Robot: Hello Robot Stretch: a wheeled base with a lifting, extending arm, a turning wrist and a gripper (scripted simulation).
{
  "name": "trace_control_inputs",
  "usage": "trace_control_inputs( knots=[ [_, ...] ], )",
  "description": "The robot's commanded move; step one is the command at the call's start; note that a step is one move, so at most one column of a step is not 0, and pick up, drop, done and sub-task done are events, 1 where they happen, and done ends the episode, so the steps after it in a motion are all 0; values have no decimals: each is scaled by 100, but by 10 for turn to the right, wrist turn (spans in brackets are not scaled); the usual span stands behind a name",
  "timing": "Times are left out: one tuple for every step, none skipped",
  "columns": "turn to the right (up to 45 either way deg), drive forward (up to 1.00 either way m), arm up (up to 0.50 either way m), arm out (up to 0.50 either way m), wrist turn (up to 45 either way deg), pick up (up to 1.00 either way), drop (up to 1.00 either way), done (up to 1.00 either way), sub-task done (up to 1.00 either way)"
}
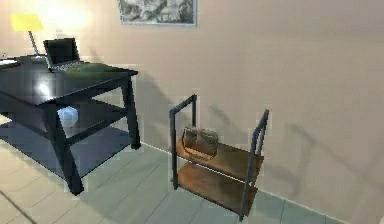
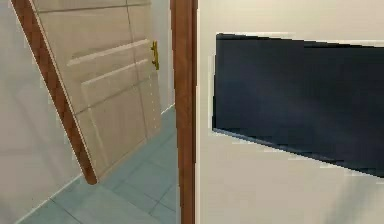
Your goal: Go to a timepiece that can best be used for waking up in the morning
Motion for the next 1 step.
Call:
trace_control_inputs(
  knots=[
    [-450,0,0,0,0,0,0,0,0]
  ],
)
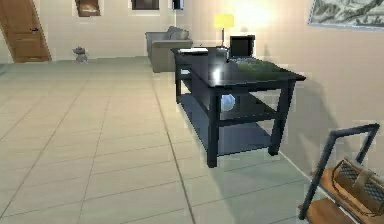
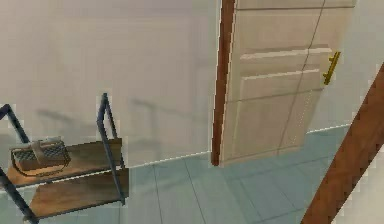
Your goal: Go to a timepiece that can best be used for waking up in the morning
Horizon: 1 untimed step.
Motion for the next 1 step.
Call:
trace_control_inputs(
  knots=[
    [-360,0,0,0,0,0,0,0,0]
  ],
)
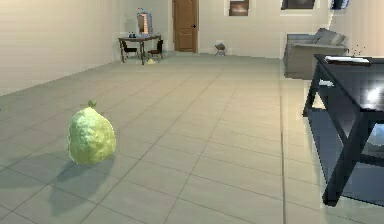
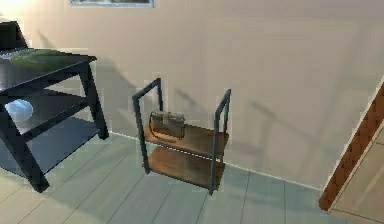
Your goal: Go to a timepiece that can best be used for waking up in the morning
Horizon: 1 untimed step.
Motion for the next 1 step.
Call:
trace_control_inputs(
  knots=[
    [0,15,0,0,0,0,0,0,0]
  ],
)
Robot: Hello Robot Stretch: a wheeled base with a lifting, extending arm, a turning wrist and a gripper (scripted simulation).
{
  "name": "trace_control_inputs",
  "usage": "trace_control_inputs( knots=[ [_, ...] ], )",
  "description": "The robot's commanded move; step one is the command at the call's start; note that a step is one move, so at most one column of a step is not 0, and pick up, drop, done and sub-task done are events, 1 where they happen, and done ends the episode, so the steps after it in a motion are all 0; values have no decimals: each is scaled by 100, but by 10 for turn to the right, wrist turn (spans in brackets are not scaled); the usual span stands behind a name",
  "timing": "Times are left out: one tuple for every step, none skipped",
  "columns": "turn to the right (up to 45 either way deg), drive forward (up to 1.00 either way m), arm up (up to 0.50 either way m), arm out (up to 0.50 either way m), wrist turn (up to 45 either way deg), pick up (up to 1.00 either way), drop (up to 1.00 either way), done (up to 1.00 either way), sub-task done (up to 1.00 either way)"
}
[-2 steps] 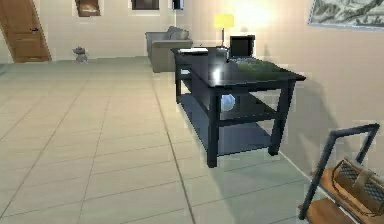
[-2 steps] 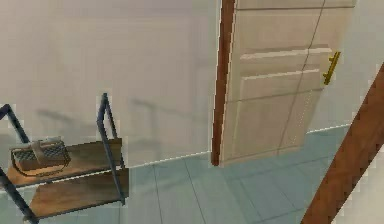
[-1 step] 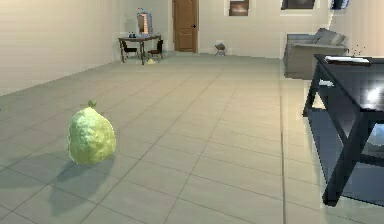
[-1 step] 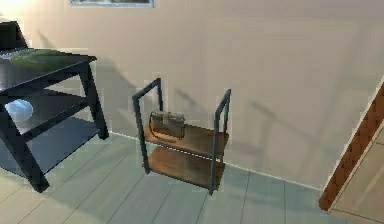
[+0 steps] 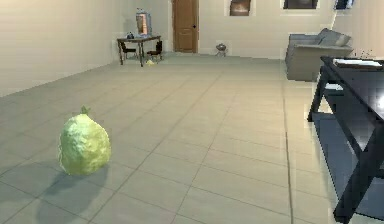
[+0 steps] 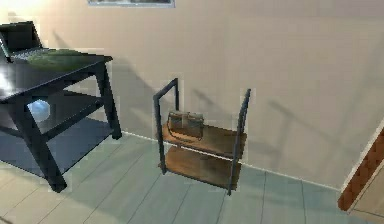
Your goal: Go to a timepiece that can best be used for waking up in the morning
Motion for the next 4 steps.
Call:
trace_control_inputs(
  knots=[
    [450,0,0,0,0,0,0,0,0],
    [120,0,0,0,0,0,0,0,0],
    [0,5,0,0,0,0,0,0,0],
    [450,0,0,0,0,0,0,0,0]
  ],
)
